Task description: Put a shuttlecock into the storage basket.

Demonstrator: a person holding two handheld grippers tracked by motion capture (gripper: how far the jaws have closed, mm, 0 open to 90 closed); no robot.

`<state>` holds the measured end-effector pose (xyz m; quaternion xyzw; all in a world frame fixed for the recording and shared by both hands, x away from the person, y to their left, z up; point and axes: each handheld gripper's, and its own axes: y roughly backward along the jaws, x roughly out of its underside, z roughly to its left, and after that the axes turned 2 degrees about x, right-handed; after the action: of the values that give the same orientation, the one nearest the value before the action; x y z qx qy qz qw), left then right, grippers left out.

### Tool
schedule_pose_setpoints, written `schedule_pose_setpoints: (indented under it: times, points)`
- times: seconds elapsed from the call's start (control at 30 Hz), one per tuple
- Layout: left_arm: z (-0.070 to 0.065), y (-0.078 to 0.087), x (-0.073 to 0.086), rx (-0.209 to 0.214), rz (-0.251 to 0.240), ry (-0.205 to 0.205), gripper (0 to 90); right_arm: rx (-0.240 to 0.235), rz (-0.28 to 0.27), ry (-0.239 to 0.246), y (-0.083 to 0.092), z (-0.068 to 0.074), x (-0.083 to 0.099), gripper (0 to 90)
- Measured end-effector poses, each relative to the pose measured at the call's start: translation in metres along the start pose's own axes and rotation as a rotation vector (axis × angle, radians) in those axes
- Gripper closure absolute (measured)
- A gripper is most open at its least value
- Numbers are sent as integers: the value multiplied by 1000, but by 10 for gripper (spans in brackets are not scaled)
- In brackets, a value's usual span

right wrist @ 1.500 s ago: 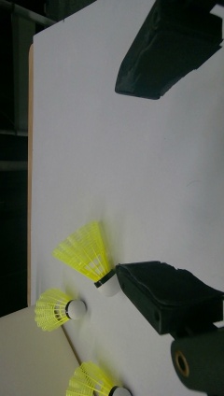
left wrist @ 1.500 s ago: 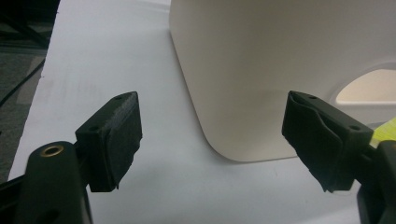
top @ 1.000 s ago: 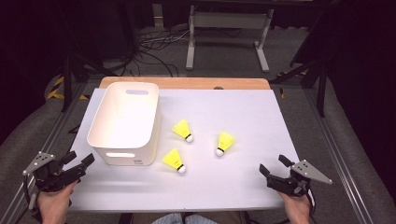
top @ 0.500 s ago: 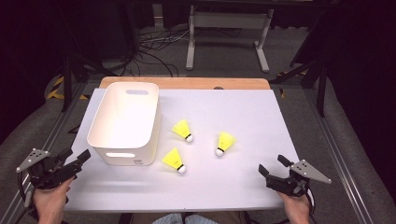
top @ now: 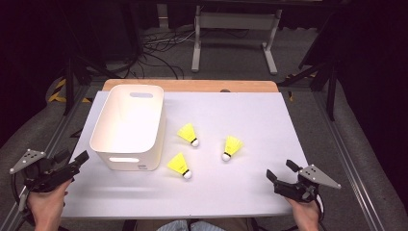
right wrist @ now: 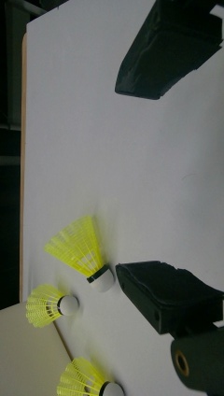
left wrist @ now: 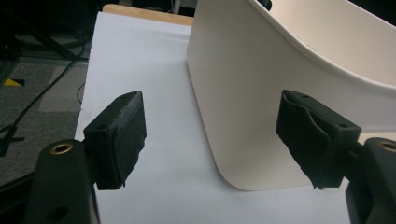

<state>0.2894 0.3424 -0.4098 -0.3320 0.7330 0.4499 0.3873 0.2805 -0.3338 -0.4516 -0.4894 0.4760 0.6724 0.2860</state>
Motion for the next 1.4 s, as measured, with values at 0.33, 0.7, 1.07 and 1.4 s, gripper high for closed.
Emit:
schedule_pose_setpoints:
  times: [0.33,0.7,1.07,1.4]
  points:
    - [-3,1,-9,-1,7,-11,261,-4,4,1,0,0,0,118]
    - [-4,4,-18,6,19,5,275,-8,7,2,-1,0,0,119]
    - [-9,7,-31,18,25,10,309,-10,13,5,-1,0,0,118]
    - [-12,8,-41,39,27,10,329,-12,15,5,-1,1,0,119]
